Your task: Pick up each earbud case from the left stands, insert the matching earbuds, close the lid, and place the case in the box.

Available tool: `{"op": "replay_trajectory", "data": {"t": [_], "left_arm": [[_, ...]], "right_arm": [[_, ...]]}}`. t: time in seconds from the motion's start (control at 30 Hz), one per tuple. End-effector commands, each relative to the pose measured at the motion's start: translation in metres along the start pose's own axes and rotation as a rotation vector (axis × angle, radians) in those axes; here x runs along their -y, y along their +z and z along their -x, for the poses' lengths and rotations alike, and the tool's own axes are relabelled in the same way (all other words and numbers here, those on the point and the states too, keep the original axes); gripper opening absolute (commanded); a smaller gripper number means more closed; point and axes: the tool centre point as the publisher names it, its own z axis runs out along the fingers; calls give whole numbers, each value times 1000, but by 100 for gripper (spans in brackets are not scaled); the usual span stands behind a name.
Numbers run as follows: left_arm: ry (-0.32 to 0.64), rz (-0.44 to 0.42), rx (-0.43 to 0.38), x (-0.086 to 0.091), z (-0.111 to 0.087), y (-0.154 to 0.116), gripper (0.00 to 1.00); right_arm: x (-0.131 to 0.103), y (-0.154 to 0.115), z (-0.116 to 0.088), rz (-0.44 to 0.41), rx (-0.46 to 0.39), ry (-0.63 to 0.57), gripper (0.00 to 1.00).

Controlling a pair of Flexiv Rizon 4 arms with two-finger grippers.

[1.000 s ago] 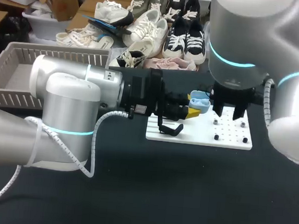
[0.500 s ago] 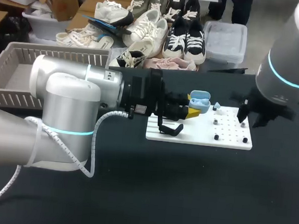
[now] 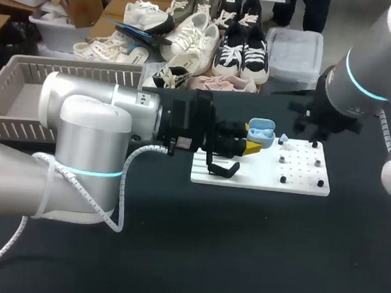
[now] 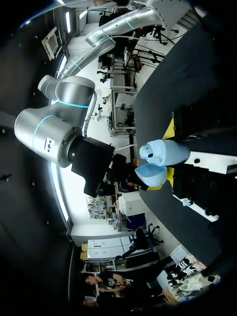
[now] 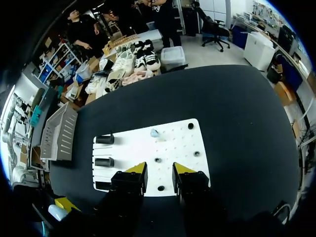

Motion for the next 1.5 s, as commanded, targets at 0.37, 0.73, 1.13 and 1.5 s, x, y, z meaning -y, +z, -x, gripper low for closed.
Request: {"op": "replay_trajectory", "data": {"t": [0.37, 0.73, 1.13, 1.5], "left_arm": [[1, 8, 1, 1, 0, 1, 0], [1, 8, 1, 1, 0, 1, 0], [1, 8, 1, 1, 0, 1, 0], [1, 8, 1, 1, 0, 1, 0]], "right_arm": [[-16, 59, 21, 44, -82, 14, 35], [-9, 69, 16, 64, -122, 72, 35], [-6, 78, 18, 87, -145, 95, 37], [-7, 80, 18, 91, -160, 101, 35]]}}
